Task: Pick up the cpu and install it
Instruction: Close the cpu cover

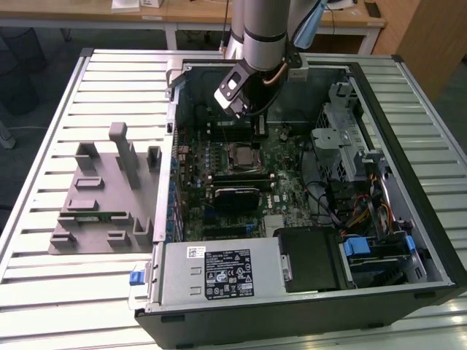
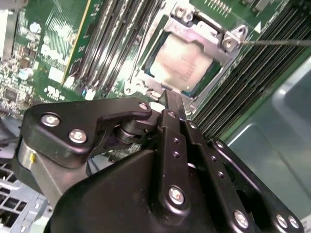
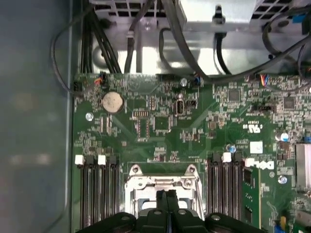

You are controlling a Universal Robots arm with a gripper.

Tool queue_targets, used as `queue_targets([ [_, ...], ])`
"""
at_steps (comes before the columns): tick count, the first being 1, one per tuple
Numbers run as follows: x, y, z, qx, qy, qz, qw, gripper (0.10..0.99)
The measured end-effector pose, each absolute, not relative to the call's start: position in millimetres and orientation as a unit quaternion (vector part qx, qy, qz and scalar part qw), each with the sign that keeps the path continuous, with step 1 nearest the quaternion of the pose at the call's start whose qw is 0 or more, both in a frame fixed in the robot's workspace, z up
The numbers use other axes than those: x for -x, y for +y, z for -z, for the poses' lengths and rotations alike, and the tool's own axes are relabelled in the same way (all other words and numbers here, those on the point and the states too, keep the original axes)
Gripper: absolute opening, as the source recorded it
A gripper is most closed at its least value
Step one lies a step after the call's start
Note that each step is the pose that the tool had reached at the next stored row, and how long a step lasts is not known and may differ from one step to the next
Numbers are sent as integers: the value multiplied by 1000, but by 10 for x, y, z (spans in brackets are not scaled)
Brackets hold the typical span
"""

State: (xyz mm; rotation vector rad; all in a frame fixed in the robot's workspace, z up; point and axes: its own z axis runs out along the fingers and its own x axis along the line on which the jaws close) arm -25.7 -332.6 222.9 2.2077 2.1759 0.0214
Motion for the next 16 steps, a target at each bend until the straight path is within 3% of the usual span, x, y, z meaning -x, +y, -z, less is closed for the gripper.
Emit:
queue_targets([
  [16, 504, -3326, -2172, -713, 701, -7, 21, 106],
])
